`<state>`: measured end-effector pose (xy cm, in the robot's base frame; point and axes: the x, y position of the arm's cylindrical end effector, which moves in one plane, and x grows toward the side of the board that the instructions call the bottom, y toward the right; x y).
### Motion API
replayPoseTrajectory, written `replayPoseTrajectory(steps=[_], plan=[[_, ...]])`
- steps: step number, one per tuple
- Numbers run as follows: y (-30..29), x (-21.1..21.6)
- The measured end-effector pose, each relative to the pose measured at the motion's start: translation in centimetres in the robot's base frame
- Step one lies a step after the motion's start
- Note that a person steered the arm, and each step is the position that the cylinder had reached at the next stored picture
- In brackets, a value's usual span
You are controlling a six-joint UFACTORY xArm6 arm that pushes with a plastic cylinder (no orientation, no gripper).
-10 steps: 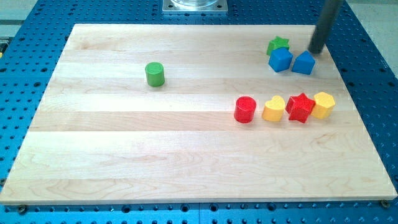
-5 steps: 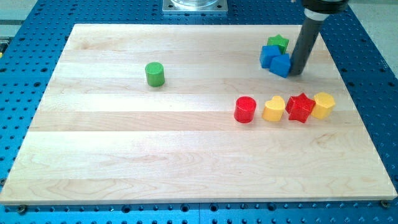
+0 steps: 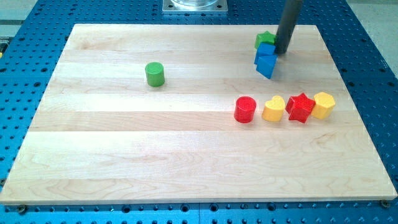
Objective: Place blue blocks and green star in a vertical line
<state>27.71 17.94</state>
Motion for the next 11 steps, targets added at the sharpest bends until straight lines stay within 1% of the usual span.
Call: replayPoseTrajectory(steps=[1,2,3,5,7,9,11], plan=[[0.7,-0.2],[2.4,2.9],[0.6,3.0],[0.3,3.4],[-1.0,5.5],[1.7,6.4],[1.6,6.5]])
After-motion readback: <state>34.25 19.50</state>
